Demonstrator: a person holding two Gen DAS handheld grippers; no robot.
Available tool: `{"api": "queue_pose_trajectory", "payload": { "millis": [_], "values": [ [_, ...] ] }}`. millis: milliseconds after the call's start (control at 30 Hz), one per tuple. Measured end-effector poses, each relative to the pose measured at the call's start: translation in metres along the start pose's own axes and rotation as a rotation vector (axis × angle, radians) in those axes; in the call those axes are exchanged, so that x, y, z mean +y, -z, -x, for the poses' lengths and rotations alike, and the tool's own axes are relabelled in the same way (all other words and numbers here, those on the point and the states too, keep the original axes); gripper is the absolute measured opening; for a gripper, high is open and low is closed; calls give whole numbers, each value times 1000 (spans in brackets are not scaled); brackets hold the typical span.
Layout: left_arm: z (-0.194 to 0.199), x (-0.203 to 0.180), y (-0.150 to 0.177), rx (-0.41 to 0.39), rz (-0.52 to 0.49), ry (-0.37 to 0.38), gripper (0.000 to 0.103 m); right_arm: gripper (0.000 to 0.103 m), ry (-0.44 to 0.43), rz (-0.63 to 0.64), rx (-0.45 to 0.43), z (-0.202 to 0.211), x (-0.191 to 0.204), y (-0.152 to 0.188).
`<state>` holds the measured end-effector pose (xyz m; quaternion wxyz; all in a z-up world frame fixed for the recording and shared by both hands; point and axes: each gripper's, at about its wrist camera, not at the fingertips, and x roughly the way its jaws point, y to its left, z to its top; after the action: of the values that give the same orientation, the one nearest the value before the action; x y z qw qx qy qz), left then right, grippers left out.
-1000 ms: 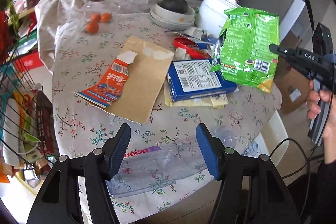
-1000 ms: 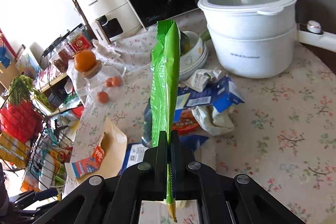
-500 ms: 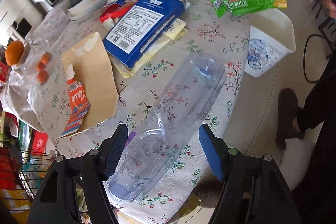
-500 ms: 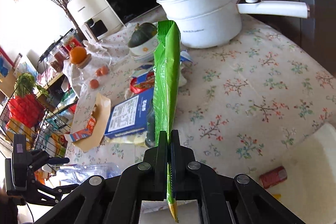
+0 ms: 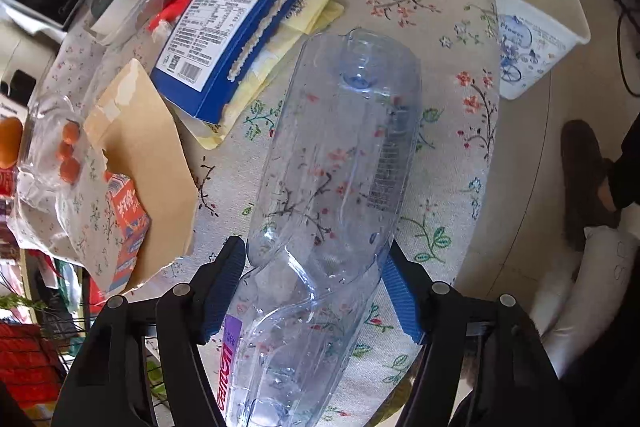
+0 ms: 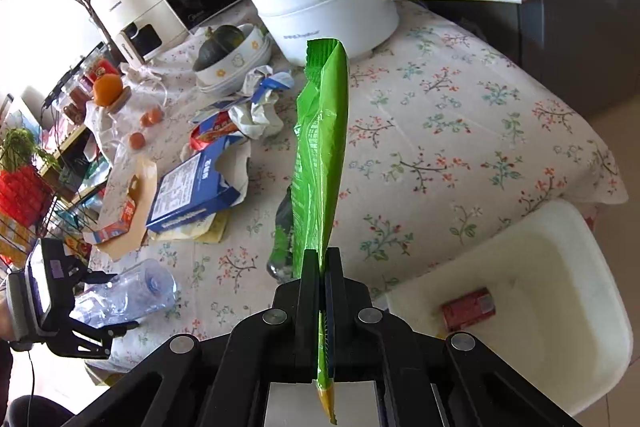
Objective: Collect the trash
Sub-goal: 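Carry the bottle and green bag over the white bin and release both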
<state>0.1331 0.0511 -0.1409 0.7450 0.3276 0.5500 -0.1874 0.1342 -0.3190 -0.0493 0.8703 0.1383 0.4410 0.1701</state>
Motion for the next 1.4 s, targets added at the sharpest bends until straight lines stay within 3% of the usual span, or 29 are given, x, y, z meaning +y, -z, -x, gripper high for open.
{"api": "queue_pose_trajectory", "payload": {
  "millis": [300, 500, 833, 1400],
  "values": [
    [30, 16, -6, -187, 404, 101, 65, 1, 20, -27, -17, 15, -20, 5],
    [57, -13, -26, -324, 557, 199, 64, 1, 37, -56, -48, 32, -35, 9],
    [104, -48, -68, -510, 578, 254, 63, 1, 131, -99, -67, 57, -65, 31],
    [117, -130, -163, -659, 527, 385, 64, 1, 293, -223, 33, 51, -141, 61]
  ]
}}
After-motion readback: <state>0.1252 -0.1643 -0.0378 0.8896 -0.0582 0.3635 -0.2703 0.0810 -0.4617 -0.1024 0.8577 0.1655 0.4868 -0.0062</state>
